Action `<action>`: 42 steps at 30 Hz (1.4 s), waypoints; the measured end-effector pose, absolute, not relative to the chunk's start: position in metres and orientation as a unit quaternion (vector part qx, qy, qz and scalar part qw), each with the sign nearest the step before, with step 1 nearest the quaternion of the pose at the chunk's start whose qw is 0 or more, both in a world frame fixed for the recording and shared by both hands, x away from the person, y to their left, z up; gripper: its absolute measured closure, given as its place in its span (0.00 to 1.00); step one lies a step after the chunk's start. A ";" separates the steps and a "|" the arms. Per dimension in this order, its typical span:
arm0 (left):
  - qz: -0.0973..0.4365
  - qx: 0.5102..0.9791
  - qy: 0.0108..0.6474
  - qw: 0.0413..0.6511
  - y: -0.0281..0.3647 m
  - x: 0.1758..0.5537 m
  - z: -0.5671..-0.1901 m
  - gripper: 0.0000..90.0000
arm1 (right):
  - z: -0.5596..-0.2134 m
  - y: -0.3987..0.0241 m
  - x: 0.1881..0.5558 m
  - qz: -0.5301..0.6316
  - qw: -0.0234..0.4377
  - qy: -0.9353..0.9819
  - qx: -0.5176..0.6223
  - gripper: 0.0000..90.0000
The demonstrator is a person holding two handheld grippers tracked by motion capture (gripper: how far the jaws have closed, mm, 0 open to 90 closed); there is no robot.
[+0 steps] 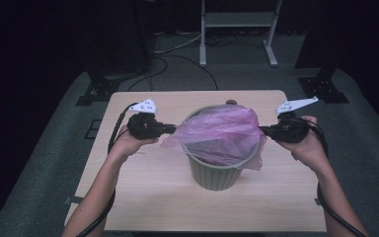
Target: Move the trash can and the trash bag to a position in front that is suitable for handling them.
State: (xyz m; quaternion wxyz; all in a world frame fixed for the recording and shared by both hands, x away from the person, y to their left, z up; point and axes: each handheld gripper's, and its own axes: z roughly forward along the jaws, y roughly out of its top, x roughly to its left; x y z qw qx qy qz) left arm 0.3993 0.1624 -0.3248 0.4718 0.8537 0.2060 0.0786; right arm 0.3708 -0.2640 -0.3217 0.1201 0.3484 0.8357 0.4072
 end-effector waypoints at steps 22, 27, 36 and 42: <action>0.104 0.839 0.238 0.478 0.205 0.389 -0.322 1.00 | -0.306 -0.254 0.362 0.412 0.131 0.841 0.324 1.00; 0.087 0.841 0.255 0.470 0.197 0.403 -0.340 1.00 | -0.323 -0.251 0.374 0.401 0.119 0.838 0.350 1.00; 0.078 0.846 0.262 0.457 0.182 0.416 -0.351 1.00 | -0.339 -0.251 0.380 0.393 0.107 0.837 0.365 1.00; 0.074 0.843 0.271 0.459 0.178 0.423 -0.355 1.00 | -0.346 -0.249 0.385 0.386 0.102 0.837 0.373 1.00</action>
